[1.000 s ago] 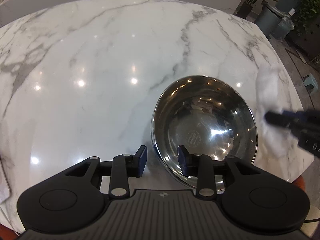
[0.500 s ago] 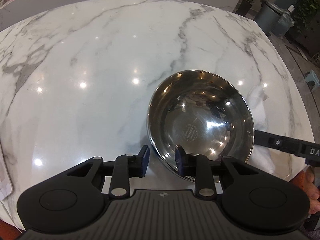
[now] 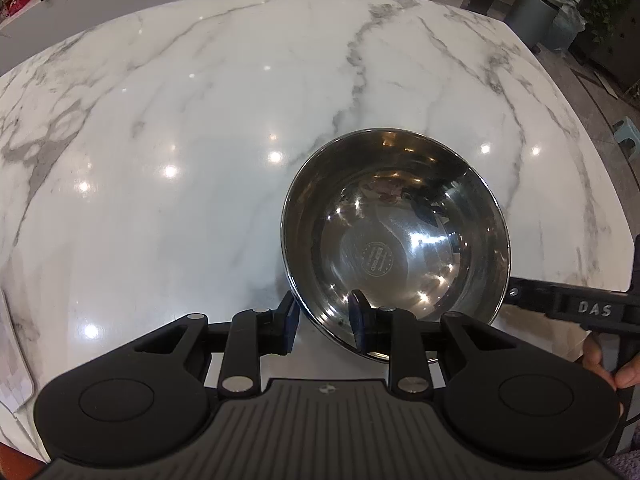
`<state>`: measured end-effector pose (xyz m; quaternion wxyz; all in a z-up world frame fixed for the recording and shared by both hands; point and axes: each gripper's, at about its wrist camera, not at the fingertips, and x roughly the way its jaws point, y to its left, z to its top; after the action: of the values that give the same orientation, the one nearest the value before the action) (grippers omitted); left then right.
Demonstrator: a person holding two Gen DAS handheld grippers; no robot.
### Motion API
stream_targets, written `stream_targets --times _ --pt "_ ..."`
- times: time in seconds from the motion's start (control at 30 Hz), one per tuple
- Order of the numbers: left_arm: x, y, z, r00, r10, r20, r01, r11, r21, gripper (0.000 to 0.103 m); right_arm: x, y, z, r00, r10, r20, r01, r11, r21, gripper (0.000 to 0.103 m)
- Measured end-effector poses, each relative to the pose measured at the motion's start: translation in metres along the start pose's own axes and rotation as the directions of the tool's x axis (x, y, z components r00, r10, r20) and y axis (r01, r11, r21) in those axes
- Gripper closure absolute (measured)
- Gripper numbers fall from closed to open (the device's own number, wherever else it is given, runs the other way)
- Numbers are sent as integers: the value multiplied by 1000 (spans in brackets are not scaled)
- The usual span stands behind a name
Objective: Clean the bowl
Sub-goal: 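Grip and tilt the bowl rim with the left gripper while the right brings the cloth outside, then rub the cloth on the blue bowl exterior while the left gripper holds the rim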
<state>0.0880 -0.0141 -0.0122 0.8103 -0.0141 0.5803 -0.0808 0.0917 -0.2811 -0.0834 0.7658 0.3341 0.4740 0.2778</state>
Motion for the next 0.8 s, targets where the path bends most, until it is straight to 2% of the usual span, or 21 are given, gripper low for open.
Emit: stream_targets --times 0.37,0.63,0.8 --pt "4 7 0 999 -19 -30 17 998 -61 78 3 -1 -3 1000 -3 0 3 1000 1 92" --pt "3 8 4 1000 8 -21 -8 1000 -19 83 1 1 -3 1000 -9 -5 9 1000 -8 92" --pt "-1 10 11 998 66 -3 -66 998 24 88 -10 7 6 1000 24 14 -24 1000 -18 92"
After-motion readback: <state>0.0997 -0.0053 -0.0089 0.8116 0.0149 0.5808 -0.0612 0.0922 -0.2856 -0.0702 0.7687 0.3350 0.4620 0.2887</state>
